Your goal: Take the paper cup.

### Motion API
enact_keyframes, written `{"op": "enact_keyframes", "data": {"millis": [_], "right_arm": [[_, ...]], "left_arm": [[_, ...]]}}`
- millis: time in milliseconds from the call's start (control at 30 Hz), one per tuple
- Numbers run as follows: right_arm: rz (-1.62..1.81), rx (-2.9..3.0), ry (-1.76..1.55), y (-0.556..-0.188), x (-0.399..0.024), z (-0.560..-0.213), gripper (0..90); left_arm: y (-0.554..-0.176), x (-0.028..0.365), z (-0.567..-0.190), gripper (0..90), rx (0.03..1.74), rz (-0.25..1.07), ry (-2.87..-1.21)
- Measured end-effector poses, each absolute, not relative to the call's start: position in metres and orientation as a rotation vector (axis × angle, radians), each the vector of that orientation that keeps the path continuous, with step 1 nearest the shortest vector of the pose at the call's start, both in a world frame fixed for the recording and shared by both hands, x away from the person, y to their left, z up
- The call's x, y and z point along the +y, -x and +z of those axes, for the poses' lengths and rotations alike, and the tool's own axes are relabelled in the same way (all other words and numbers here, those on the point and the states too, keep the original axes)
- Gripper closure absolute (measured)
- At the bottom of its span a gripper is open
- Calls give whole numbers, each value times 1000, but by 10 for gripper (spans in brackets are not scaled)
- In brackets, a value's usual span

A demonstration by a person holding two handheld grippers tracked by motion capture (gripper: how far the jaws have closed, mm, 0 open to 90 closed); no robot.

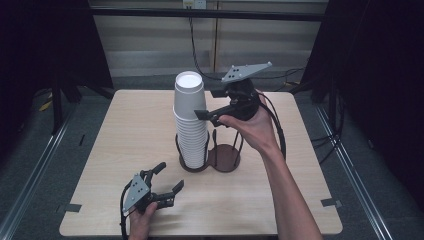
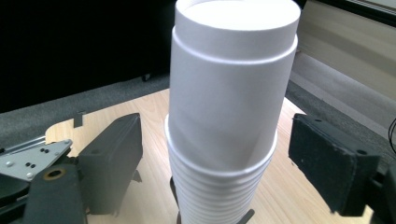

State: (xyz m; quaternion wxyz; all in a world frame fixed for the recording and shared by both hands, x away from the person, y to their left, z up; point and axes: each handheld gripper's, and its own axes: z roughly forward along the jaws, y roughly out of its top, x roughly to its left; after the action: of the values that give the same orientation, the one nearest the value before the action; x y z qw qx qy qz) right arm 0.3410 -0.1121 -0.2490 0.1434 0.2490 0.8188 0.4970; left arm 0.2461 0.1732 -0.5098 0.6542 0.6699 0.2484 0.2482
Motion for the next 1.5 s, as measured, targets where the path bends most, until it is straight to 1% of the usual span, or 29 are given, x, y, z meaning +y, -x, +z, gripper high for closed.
{"op": "enact_keyframes", "data": {"millis": [100,167,233,367,500,1167,1500], "right_arm": [[1423,2371,-715,-345,-108,-246,170],[1414,2390,-697,-349,-105,-243,212],[1413,2396,-691,-354,-102,-239,194],[1397,2415,-680,-361,-96,-232,193],[1379,2441,-707,-369,-90,-231,173],[1292,2499,-684,-385,-68,-229,171],[1283,2495,-672,-385,-65,-228,190]], "left_arm": [[-246,173,-510,161,564,564,-1519],[-246,173,-510,161,563,563,-1519],[-246,173,-510,160,564,564,-1519],[-246,173,-510,160,571,561,-1514],[-246,173,-510,160,568,560,-1517],[-245,172,-510,160,587,544,-1503],[-245,172,-510,159,587,544,-1503]]}}
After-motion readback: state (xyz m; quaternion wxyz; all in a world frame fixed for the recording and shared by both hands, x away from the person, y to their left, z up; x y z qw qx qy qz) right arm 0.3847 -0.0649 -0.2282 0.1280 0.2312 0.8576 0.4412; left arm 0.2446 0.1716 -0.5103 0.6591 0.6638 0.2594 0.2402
